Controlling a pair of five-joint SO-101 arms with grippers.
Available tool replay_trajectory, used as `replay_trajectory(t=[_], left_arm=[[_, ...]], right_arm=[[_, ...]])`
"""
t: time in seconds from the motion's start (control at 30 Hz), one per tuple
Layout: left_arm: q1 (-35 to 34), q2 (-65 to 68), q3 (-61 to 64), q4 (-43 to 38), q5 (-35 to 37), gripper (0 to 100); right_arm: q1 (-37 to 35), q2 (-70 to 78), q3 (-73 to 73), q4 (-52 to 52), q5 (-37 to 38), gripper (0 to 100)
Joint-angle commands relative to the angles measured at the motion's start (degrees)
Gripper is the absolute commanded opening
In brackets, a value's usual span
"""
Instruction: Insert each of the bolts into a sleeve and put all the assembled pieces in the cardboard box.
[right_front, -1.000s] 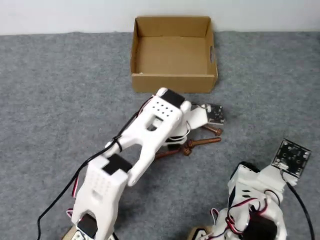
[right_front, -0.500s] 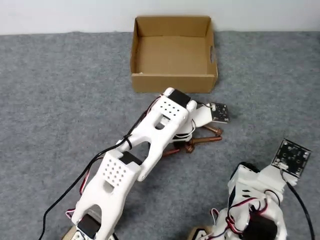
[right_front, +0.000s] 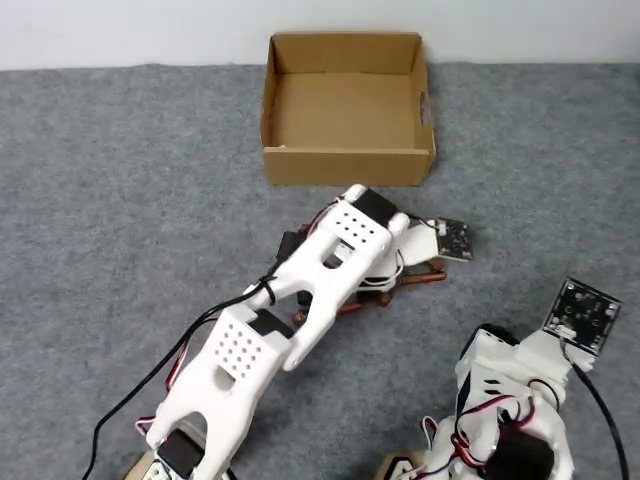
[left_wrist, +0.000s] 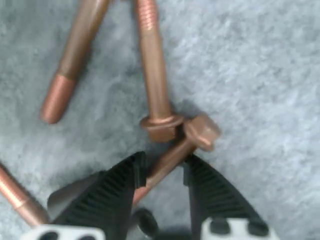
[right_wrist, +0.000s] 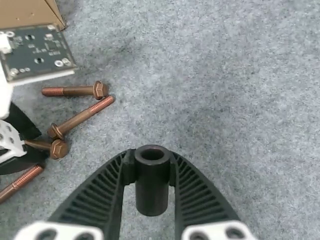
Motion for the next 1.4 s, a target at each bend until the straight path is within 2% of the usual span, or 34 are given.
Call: replay_trajectory(t=[0.0,0.17,0.53,0.73,0.97,1.13,1.27,1.37], left_arm=[[3.3,-0.2,-1.4,0.4,0.0,14],[4.5,1.2,-1.8,4.0,0.0,14],[4.6,7.3,-12.1,11.1,0.0,0],[6.0,1.8,-12.3,11.1,0.4,0],[6.3,-10.6,-11.9,11.1,9.6,0],[6.3,-22.2,-7.0,11.0,17.8,0],[6.1,-31.6,-2.6,11.0,30.2,1],[5.9,-38.5,0.7,11.0,39.4,1]], right_arm=[[0.5,-0.3,-0.4,-1.2,-0.4,0.9],[0.5,-0.3,-0.4,-1.2,-0.4,0.9],[0.5,-0.3,-0.4,-1.2,-0.4,0.9],[0.6,-0.4,-0.4,-1.2,-0.4,0.9],[0.4,-7.2,-1.4,-0.4,-0.4,0.9],[0.2,-7.0,-1.8,-0.1,-0.2,0.9],[-0.3,-7.0,-3.3,0.7,-0.2,0.9],[-7.0,-7.0,-5.0,3.5,-0.1,0.9]])
